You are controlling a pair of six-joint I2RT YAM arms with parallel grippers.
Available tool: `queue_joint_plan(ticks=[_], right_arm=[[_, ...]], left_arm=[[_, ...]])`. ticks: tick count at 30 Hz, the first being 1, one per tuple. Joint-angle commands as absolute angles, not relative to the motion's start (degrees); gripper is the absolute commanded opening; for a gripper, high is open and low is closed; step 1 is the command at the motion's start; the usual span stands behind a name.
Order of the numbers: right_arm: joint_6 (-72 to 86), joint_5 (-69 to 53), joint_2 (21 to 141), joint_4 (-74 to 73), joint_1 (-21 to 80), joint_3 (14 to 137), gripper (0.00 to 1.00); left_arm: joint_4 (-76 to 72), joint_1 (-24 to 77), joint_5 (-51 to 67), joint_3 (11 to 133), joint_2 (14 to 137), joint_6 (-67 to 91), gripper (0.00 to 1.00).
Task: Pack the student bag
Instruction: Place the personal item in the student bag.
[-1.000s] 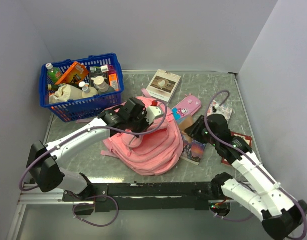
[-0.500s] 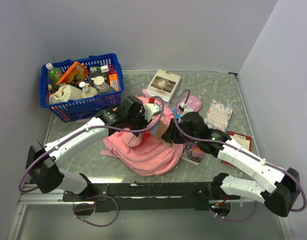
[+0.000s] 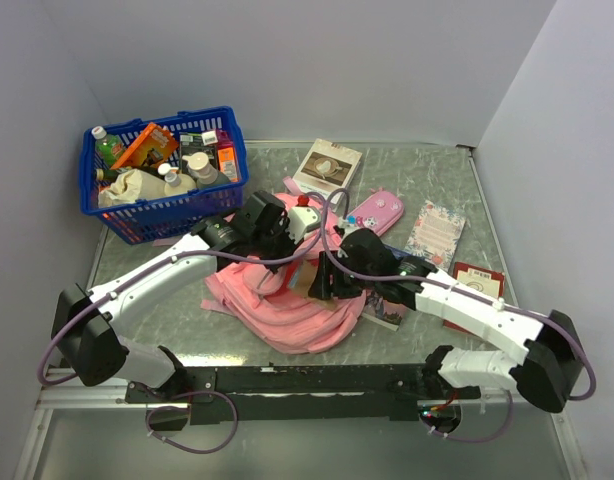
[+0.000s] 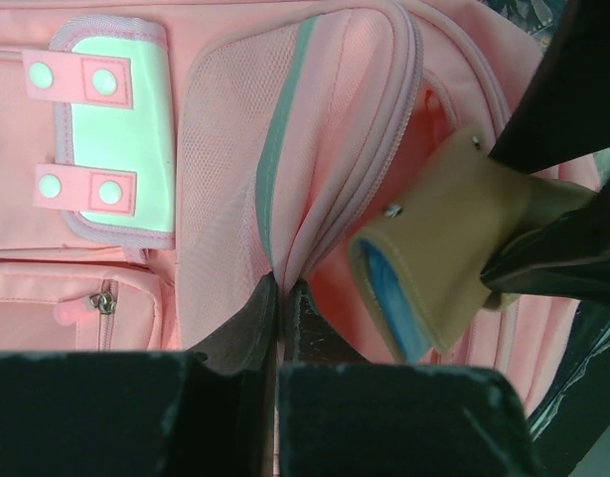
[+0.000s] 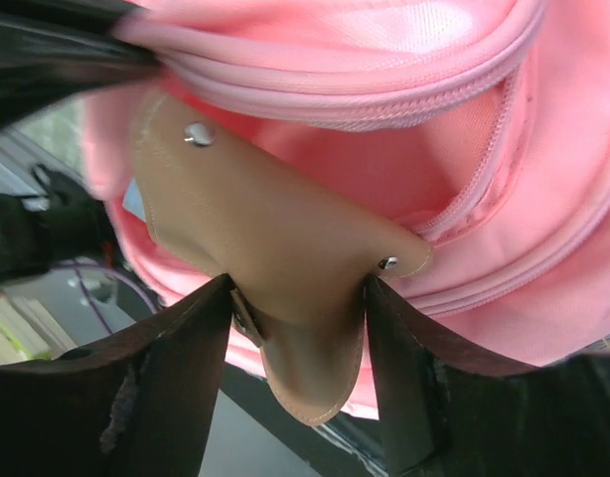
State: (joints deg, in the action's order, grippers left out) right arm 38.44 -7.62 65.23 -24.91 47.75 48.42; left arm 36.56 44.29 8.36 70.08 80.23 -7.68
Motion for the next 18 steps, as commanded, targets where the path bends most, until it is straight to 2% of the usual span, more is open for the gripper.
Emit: queue_joint_plan(ticks=[1, 4, 7, 8, 11, 18], right_arm=[[36.48, -10.81, 68.55, -28.3, 48.25, 48.0, 0.64], [36.21, -9.58, 69.69, -28.73, 48.16, 47.63, 0.68], [35.95, -6.6, 71.8, -30.05, 48.25, 48.77, 0.78], [35.86, -6.07, 72.33, -30.49, 48.25, 49.21, 0.85], [35.59, -4.14, 74.35, -31.2, 48.25, 50.97, 0.89], [37.53, -1.49, 68.75, -27.78, 48.25, 50.73, 0.87]], left_arm=[[29.62, 42.71, 5.01, 73.39, 77.35, -8.35, 0.01], [29.79, 42.71, 5.45, 73.3, 77.34, -8.17, 0.01], [30.15, 42.63, 5.97, 73.74, 77.43, -8.0, 0.01], [30.15, 42.71, 6.06, 73.83, 77.43, -7.82, 0.01], [30.59, 42.71, 6.5, 74.53, 77.61, -7.56, 0.01], [30.85, 43.07, 6.68, 74.09, 77.7, -7.47, 0.01]])
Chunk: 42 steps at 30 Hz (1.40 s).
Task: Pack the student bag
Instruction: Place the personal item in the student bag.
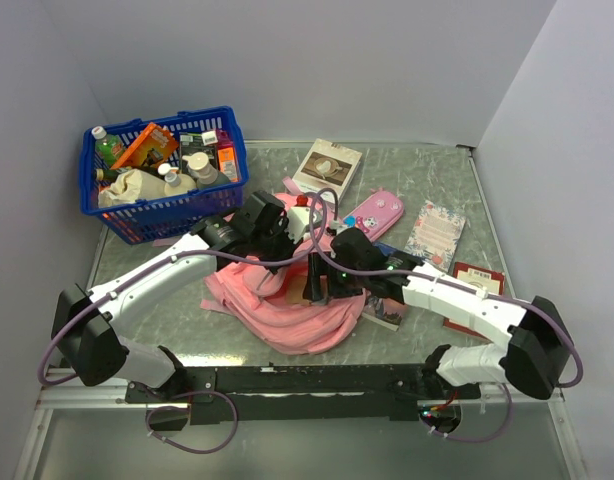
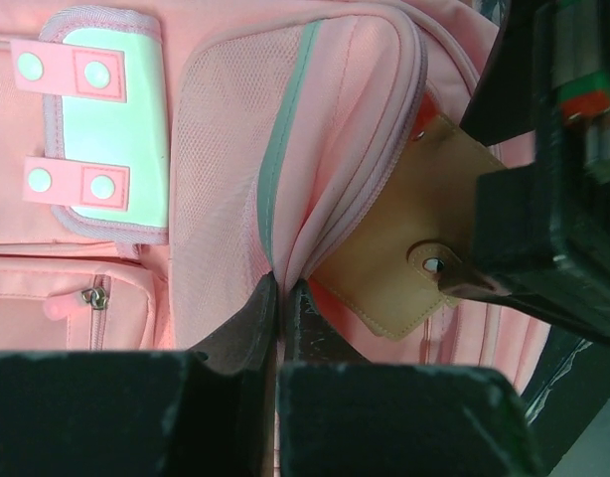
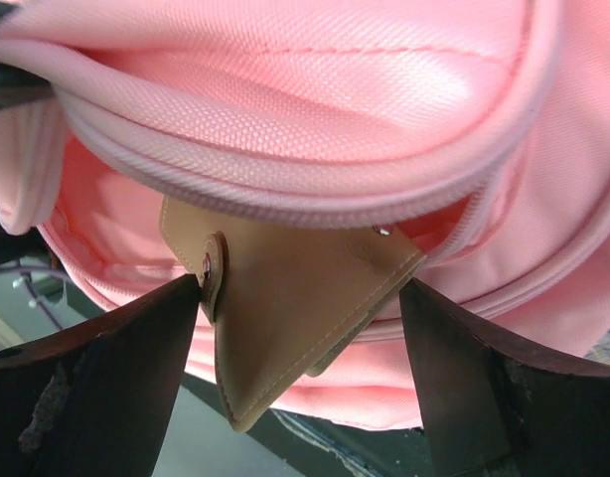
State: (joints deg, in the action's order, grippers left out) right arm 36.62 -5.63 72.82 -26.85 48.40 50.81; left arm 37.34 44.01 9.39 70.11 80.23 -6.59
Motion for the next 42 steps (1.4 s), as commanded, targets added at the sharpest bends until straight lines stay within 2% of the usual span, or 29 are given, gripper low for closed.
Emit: queue_joint_plan(ticks=[1, 9, 14, 23, 27, 31, 35, 36, 37, 38, 40, 41, 42], right_arm=[[37.7, -1.58, 67.6, -27.16, 48.25, 50.1, 0.86], [38.4, -2.46, 51.09, -20.67, 47.9, 37.63, 0.75], [42.1, -6.84, 51.76, -14.6, 47.55, 33.05, 0.67], [41.48, -6.86, 57.82, -4.4, 44.91, 34.45, 0.34], [41.22, -6.07, 62.3, -2.11, 44.65, 37.78, 0.15], [40.7, -5.36, 68.1, -2.64, 44.65, 44.71, 0.04], [40.26, -4.31, 72.24, -0.45, 44.65, 48.34, 0.03], [39.47, -3.96, 72.68, -0.27, 44.74, 48.51, 0.05], [39.03, -3.26, 73.03, -0.26, 44.74, 48.34, 0.13], [38.5, -2.82, 72.86, -0.26, 44.74, 48.08, 0.29], [37.88, -2.11, 70.42, -0.61, 44.74, 46.68, 0.38], [37.71, -1.67, 68.66, -0.27, 44.74, 45.45, 0.48], [36.66, -1.84, 66.38, 0.95, 45.17, 41.87, 0.52]], left_arm=[[30.94, 43.07, 6.59, 74.09, 77.78, -7.56, 0.01], [30.76, 43.59, 6.15, 73.57, 78.05, -7.91, 0.01], [30.85, 44.03, 6.07, 74.35, 78.57, -7.65, 0.01], [30.59, 44.47, 5.36, 74.0, 78.31, -7.3, 0.01], [30.5, 44.47, 5.54, 73.92, 78.31, -7.21, 0.01], [30.67, 44.65, 5.8, 74.27, 78.4, -7.03, 0.01], [30.67, 44.65, 5.98, 74.09, 78.4, -6.94, 0.01], [30.85, 44.65, 6.15, 74.09, 78.31, -6.94, 0.01], [30.94, 44.65, 6.5, 74.18, 78.22, -6.86, 0.01], [31.02, 44.65, 6.59, 74.35, 78.22, -6.94, 0.01], [31.55, 44.74, 7.38, 74.79, 78.48, -6.86, 0.01], [31.73, 44.74, 7.73, 75.06, 78.57, -6.51, 0.02], [31.82, 44.65, 8.87, 75.58, 78.66, -6.24, 0.04]])
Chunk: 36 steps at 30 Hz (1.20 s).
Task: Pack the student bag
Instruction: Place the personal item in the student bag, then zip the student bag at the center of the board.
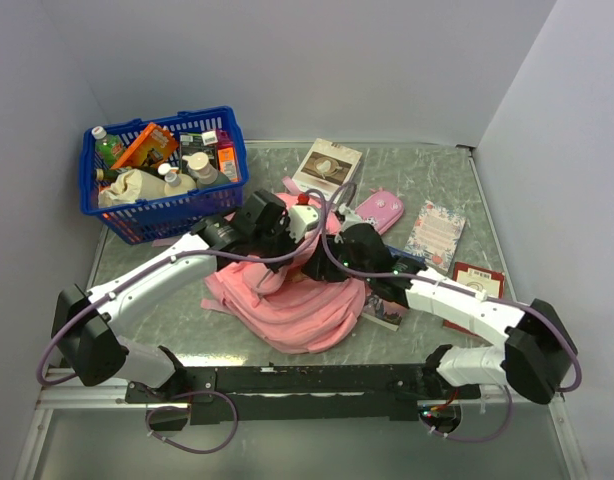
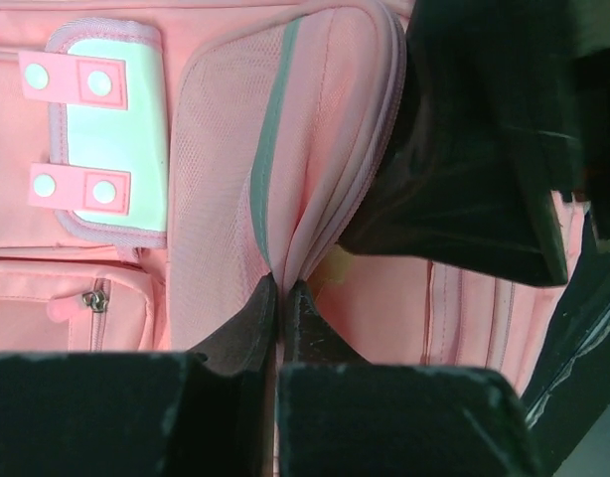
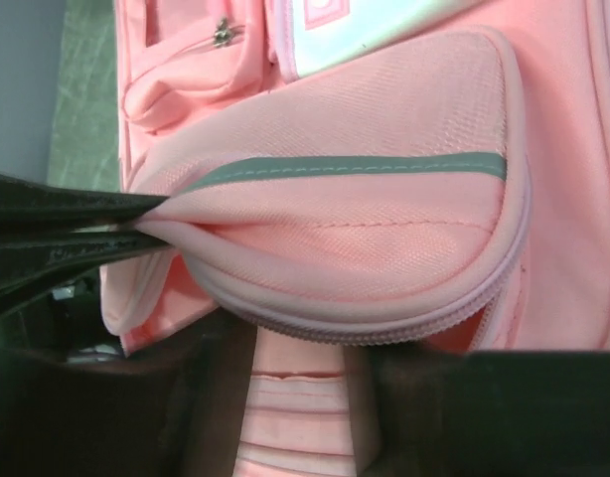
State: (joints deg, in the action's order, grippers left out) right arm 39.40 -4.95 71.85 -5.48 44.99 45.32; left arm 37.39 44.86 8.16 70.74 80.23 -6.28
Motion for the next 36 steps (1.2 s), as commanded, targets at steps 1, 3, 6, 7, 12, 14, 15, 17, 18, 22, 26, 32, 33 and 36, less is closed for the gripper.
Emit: queue_joint_plan(ticks=[1, 3, 6, 7, 12, 14, 15, 17, 18, 22, 26, 32, 33, 36], right_arm=[[36.22, -1.76, 61.22, 2.01, 45.7, 39.84, 0.55], [35.25, -0.18, 55.84, 2.55, 47.19, 35.18, 0.58], [34.19, 3.34, 48.0, 0.27, 48.6, 32.53, 0.55], [34.02, 3.69, 45.99, 0.26, 49.47, 32.26, 0.53], [30.78, 8.07, 44.82, -5.97, 54.66, 34.61, 0.46], [27.88, 9.14, 46.66, -8.25, 59.14, 36.55, 0.53], [27.08, 9.75, 48.58, -9.04, 60.89, 38.74, 0.55], [25.41, 10.81, 51.05, -12.02, 65.36, 41.21, 0.61], [25.23, 10.2, 54.02, -13.08, 66.61, 43.74, 0.63], [24.87, 7.74, 63.79, -17.66, 70.74, 51.23, 0.68], [25.84, 3.97, 75.98, -22.83, 72.33, 60.35, 0.74], [29.79, 3.07, 88.39, -26.28, 72.69, 65.3, 0.74], [30.49, 3.08, 89.2, -25.84, 72.69, 65.3, 0.73], [32.78, 3.77, 90.79, -23.83, 72.69, 64.51, 0.73]], left_arm=[[31.9, 44.74, 9.49, 75.85, 79.01, -5.81, 0.06], [31.99, 44.65, 11.42, 77.07, 79.63, -5.28, 0.13], [32.78, 44.65, 15.02, 79.7, 81.03, -3.26, 0.23], [33.22, 44.56, 17.64, 80.67, 81.99, -2.73, 0.34], [33.93, 43.25, 22.76, 84.19, 82.44, -1.76, 0.73], [34.27, 41.76, 23.29, 84.99, 82.0, -2.37, 0.79], [35.06, 39.22, 23.9, 86.03, 81.83, -3.77, 0.8], [38.74, 35.18, 29.4, 86.66, 81.13, -6.66, 0.8], [41.63, 30.72, 31.53, 86.14, 79.99, -11.81, 0.79], [44.57, 22.78, 33.75, 77.63, 74.72, -29.42, 0.79], [40.87, 16.1, 34.97, 66.99, 69.88, -35.58, 0.79], [41.05, 13.98, 40.16, 61.8, 68.38, -47.25, 0.78], [41.13, 13.71, 41.04, 61.0, 67.77, -49.63, 0.78], [44.46, 11.35, 45.16, 57.75, 66.89, -63.68, 0.77]])
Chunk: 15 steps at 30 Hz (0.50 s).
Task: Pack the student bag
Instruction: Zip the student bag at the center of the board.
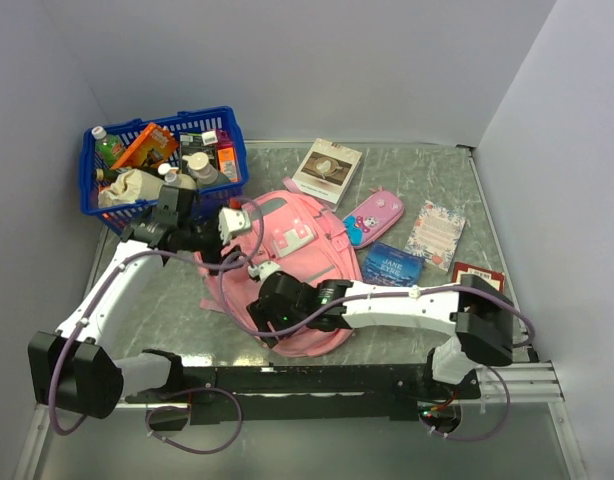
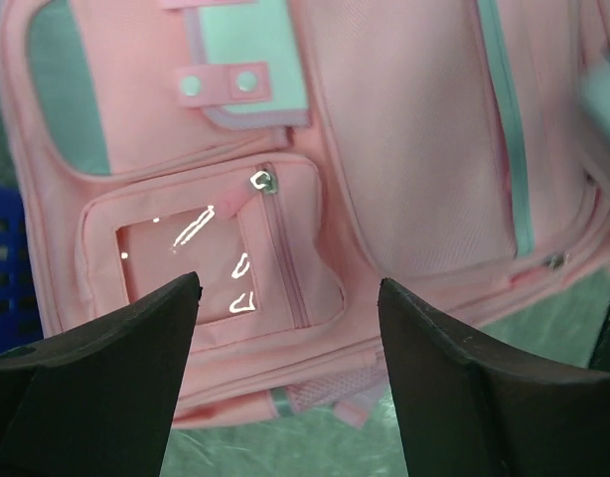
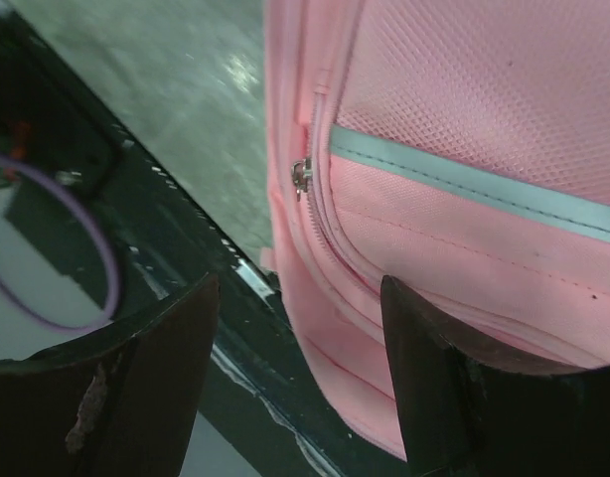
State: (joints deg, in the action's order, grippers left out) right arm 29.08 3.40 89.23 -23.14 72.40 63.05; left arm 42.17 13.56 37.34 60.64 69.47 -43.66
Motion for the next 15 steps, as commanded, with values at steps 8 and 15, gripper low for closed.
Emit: queue_joint_plan(ticks=[8, 15], right_arm=[[42.0, 14.41, 87.9, -25.4, 68.21, 56.7, 0.42], [45.26, 13.36, 80.96, -19.87, 60.92, 47.03, 0.35]], left_arm=[[49.12, 8.44, 51.59, 53.0, 68.99, -83.46, 0.78], [53.35, 8.0, 58.44, 48.87, 70.58, -102.63, 0.76]])
